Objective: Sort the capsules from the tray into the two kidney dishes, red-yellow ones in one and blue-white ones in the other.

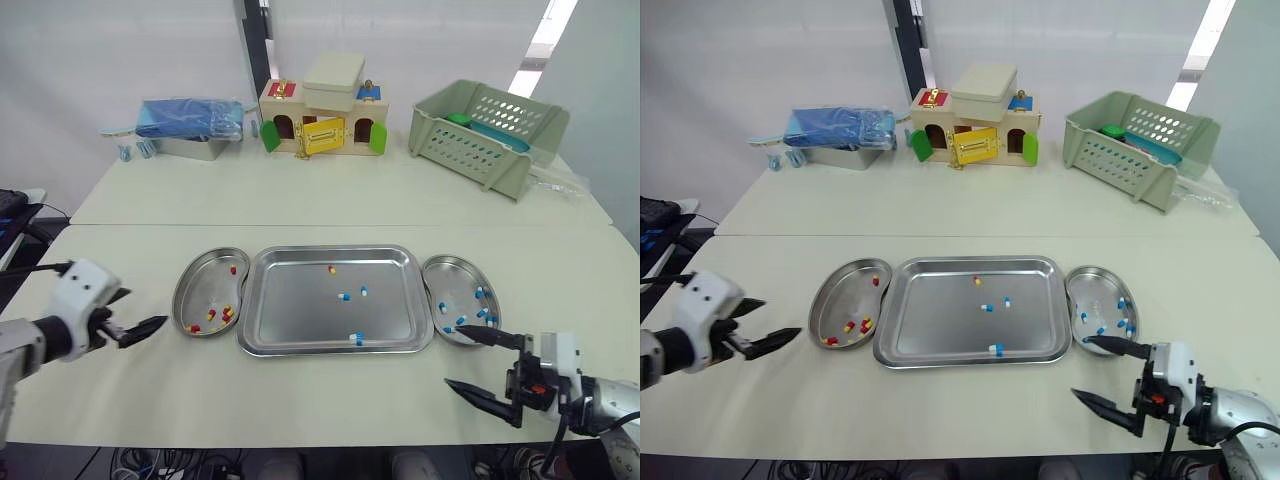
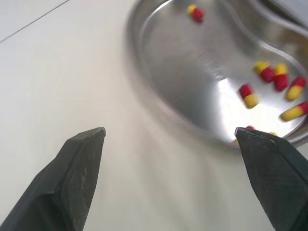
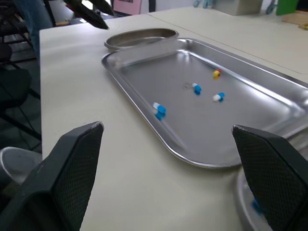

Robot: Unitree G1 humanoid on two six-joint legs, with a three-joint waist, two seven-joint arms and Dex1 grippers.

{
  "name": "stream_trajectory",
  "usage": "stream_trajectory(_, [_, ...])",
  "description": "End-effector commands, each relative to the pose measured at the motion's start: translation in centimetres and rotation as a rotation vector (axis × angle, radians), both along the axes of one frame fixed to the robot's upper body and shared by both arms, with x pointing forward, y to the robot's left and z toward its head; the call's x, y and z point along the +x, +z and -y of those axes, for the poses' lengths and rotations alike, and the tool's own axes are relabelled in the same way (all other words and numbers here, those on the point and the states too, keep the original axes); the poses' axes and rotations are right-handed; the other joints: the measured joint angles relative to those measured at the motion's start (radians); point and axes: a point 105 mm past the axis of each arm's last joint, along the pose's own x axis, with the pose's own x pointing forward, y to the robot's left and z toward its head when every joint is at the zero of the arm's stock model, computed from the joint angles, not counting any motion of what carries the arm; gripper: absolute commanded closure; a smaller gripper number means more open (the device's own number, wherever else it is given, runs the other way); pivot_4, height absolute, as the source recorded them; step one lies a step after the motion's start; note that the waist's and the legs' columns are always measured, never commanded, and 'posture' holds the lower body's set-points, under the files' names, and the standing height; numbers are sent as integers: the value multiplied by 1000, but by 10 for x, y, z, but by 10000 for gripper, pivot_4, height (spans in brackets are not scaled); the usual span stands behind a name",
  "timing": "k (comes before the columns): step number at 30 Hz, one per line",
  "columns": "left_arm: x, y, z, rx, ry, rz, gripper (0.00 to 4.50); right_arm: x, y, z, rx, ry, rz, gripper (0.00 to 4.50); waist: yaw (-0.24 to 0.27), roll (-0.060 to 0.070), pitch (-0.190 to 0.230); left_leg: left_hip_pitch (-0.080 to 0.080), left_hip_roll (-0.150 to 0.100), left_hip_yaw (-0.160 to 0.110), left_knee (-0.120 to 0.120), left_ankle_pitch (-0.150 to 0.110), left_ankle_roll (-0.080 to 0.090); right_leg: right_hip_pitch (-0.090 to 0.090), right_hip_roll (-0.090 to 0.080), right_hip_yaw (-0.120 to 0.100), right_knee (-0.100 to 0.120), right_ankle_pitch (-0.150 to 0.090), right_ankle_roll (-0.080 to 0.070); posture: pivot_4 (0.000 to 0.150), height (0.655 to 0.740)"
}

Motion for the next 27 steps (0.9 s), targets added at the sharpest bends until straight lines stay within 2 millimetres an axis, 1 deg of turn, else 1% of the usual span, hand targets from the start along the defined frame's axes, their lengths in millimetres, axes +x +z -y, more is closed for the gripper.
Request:
stream_trajectory(1, [-10, 23, -34, 46, 76, 53, 296, 7, 11, 27, -15, -66, 45, 0, 0, 0, 0, 0, 0, 0, 0, 0, 0, 0, 0, 0, 0, 0, 0, 1500, 7400])
stream_trajectory(4, [-19, 25, -59, 79, 135, 40, 296, 11, 10, 47, -40, -104, 43, 0, -1, 0, 0, 0, 0, 0, 0, 0, 0, 0, 0, 0, 0, 0, 0, 1500, 7400])
stream_trajectory(6, [-22, 27, -69, 92, 160, 38, 296, 15, 10, 56, -51, -125, 44, 0, -1, 0, 0, 0, 0, 1, 0, 0, 0, 0, 0, 0, 0, 0, 0, 1500, 7400])
stream_trajectory(8, [-23, 29, -74, 92, 172, 45, 296, 18, 8, 64, -67, -141, 45, 0, -1, 0, 0, 0, 0, 1, 0, 0, 0, 0, 0, 0, 0, 0, 0, 1500, 7400])
stream_trajectory(13, [-22, 30, -77, 91, 176, 54, 296, 23, 3, 79, -83, -171, 41, 0, -1, 0, 0, 0, 0, 1, 0, 0, 0, 0, 0, 0, 0, 0, 0, 1500, 7400])
stream_trajectory(17, [-22, 28, -75, 85, 175, 54, 296, 24, 0, 86, -92, -181, 39, 0, -2, 0, 0, 0, 0, 1, 0, 0, 0, 0, 0, 0, 0, 0, 0, 1500, 7400])
stream_trajectory(27, [-21, 23, -73, 73, 172, 50, 296, 25, -3, 90, -100, -186, 47, 0, -2, 0, 0, 0, 0, 1, 0, 0, 0, 0, 0, 0, 0, 0, 0, 1500, 7400])
